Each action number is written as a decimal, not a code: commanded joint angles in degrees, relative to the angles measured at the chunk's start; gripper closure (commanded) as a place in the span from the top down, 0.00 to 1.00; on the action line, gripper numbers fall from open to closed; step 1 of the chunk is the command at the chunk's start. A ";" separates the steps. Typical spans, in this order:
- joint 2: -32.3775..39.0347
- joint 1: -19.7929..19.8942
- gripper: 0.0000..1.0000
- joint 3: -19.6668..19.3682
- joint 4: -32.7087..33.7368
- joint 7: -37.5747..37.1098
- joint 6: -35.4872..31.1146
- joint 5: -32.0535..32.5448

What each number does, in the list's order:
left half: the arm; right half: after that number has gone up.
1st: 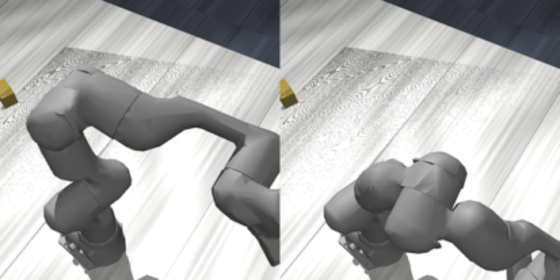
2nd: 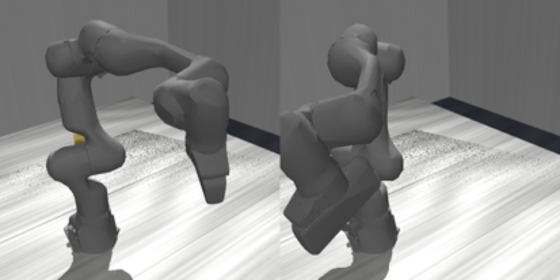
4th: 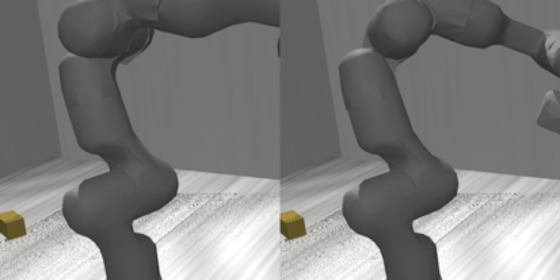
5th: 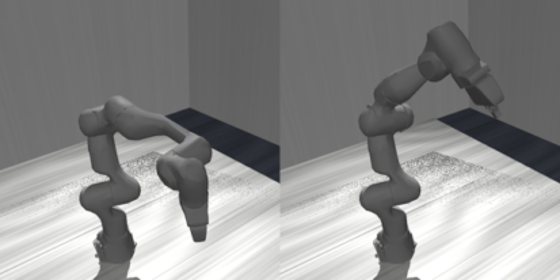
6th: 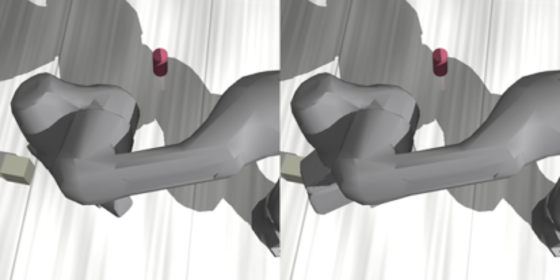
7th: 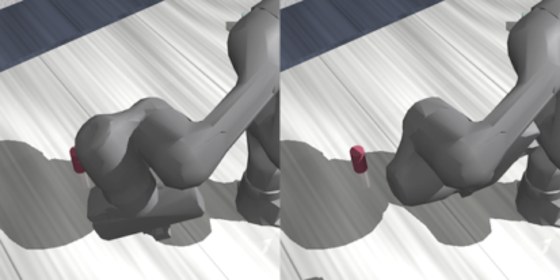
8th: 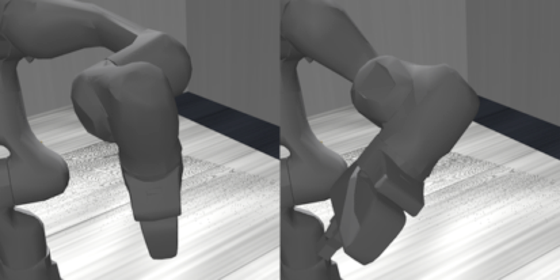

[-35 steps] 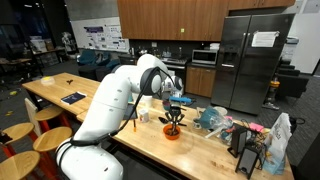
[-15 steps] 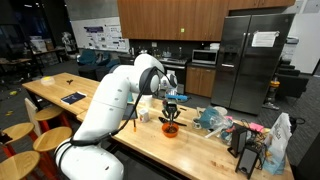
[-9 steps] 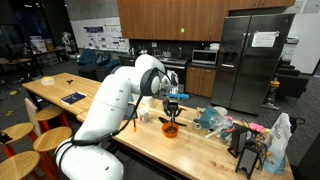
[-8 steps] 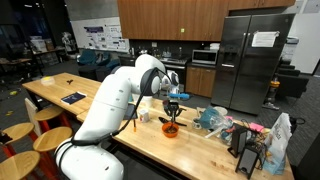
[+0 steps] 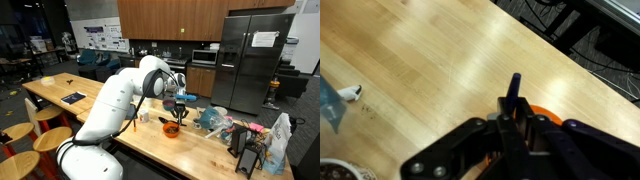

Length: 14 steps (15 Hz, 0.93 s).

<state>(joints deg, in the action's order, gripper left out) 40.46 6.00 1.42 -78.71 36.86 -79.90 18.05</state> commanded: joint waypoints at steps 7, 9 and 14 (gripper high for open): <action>-2.12 2.00 0.03 -1.47 -1.36 0.44 -0.32 0.39; -2.05 1.37 0.03 -0.98 -1.74 0.23 -0.41 0.20; -2.34 -0.66 0.03 0.31 -3.65 0.02 -0.68 0.41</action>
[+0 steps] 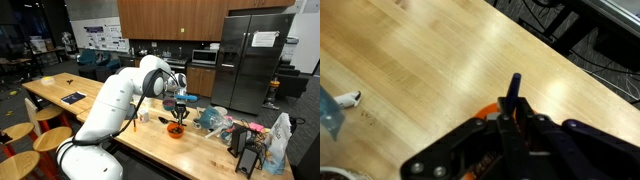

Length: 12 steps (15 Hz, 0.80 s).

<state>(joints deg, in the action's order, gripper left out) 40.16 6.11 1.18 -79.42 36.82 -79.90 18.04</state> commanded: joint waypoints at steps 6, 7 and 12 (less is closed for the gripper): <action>-2.57 -2.54 0.03 1.56 -5.77 -0.06 1.46 -0.39; -3.19 -2.50 0.03 1.68 -6.69 -0.10 2.15 -0.69; -5.48 -1.21 0.03 1.30 -10.22 -0.78 2.50 -0.91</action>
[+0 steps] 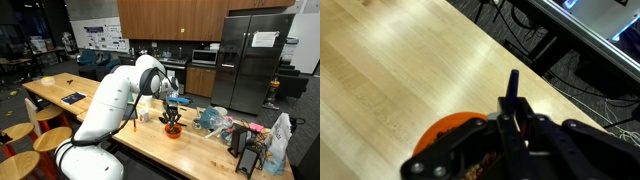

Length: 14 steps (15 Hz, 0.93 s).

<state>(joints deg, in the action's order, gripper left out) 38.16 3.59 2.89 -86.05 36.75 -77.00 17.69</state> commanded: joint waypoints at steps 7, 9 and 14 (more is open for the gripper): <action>-0.90 4.51 0.03 -2.25 2.25 -1.46 -2.57 -1.65; -0.13 4.79 0.03 -2.19 3.79 -1.73 -3.00 -1.97; 1.66 3.81 0.03 -1.89 6.23 -3.35 -5.87 -1.73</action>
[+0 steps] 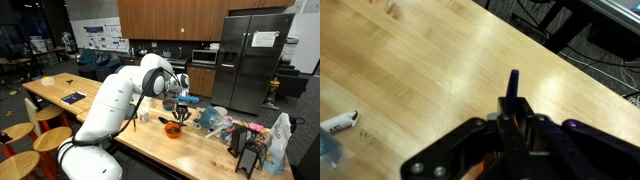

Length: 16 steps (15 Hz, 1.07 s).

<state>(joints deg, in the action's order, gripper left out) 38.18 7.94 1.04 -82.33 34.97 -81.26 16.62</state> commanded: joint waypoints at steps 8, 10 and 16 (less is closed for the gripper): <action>4.18 -2.73 0.03 0.93 6.16 -3.10 -5.16 -1.11; 3.70 -3.58 0.03 1.72 5.79 -2.64 -5.35 -1.14; 1.39 -5.85 0.03 3.73 3.66 -3.15 -4.45 -2.19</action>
<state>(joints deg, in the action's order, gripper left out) 41.79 2.29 4.31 -77.11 32.31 -86.47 16.37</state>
